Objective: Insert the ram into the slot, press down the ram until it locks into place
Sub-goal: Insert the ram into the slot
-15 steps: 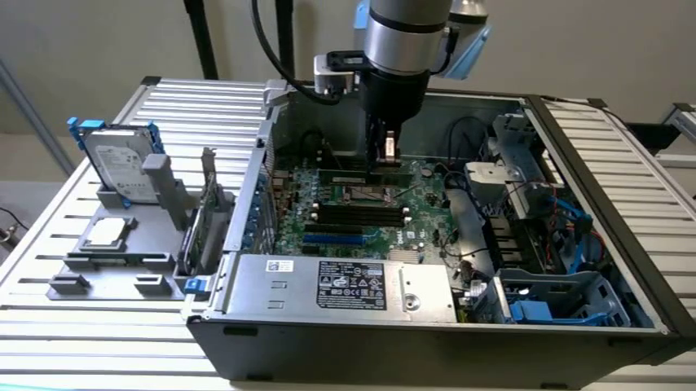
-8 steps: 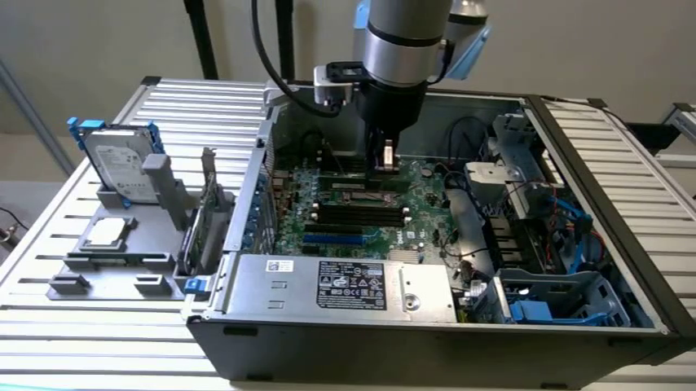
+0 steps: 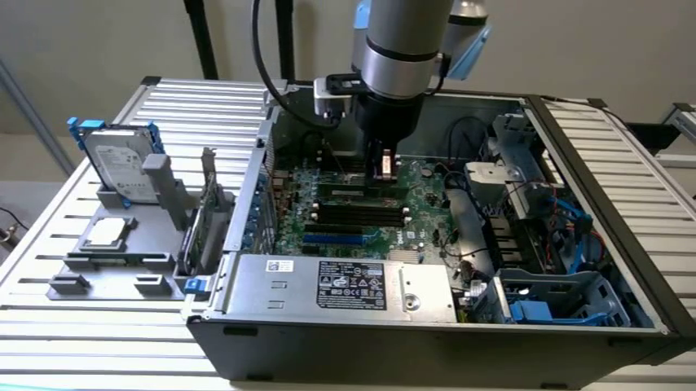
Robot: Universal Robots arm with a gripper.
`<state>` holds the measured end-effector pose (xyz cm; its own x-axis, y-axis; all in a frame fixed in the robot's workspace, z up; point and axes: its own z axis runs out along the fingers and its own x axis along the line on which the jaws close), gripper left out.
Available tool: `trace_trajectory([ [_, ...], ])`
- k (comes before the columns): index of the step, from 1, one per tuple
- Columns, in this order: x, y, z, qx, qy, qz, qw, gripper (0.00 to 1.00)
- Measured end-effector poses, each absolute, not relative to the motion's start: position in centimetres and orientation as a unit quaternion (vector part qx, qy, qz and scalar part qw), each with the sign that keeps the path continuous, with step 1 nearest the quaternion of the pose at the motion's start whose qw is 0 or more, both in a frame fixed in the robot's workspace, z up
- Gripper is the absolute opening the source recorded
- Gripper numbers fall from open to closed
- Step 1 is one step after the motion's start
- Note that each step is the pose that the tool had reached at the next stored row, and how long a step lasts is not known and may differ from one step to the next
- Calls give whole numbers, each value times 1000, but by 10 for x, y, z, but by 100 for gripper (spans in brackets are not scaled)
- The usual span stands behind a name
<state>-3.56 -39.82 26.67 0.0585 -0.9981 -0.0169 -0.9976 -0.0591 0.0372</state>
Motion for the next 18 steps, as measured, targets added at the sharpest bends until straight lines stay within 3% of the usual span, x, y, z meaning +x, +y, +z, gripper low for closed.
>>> trace_trajectory([
  [18,-34,-398,246,727,-686,-19,8,13],
])
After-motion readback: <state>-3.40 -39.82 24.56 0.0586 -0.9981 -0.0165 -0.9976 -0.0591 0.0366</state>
